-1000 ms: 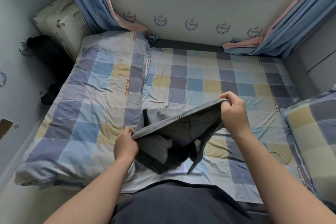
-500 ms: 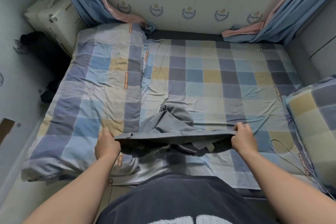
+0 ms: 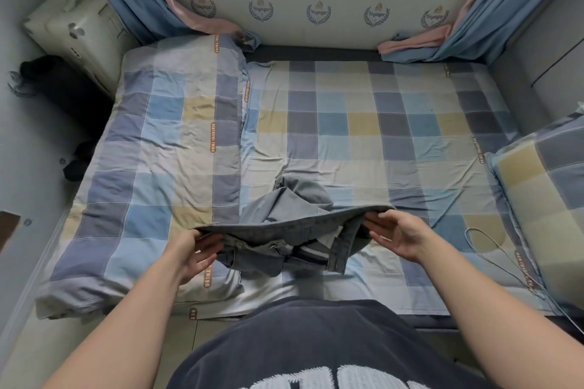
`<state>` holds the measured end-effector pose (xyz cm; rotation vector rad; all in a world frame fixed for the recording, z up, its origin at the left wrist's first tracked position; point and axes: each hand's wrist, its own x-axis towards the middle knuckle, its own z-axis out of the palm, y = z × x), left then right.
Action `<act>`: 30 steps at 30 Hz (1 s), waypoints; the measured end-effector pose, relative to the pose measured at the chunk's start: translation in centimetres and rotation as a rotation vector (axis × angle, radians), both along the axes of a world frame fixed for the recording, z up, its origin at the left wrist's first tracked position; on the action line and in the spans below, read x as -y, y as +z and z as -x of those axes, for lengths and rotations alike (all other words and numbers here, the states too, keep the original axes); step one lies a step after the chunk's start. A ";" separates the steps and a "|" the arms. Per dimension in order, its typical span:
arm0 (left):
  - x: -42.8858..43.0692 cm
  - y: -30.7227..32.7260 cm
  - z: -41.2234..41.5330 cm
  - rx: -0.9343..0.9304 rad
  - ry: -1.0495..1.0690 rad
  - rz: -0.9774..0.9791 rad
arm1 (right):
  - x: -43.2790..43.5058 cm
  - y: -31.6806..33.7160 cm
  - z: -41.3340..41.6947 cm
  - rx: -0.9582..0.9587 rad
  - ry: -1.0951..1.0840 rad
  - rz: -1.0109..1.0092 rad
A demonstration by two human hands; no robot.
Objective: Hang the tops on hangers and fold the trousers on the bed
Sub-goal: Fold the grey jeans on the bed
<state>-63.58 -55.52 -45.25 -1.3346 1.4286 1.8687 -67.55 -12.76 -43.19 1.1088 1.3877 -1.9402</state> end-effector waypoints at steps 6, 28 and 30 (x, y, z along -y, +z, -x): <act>0.5 -1.8 -1.5 -0.240 -0.407 0.444 | -1.3 -1.4 -0.3 -0.250 0.429 -0.658; 0.0 21.3 19.4 -0.987 0.086 0.863 | 0.2 25.9 16.2 -1.019 0.023 -1.177; 0.1 26.7 21.6 -1.077 0.100 0.894 | 0.6 31.3 17.8 -1.098 0.004 -1.190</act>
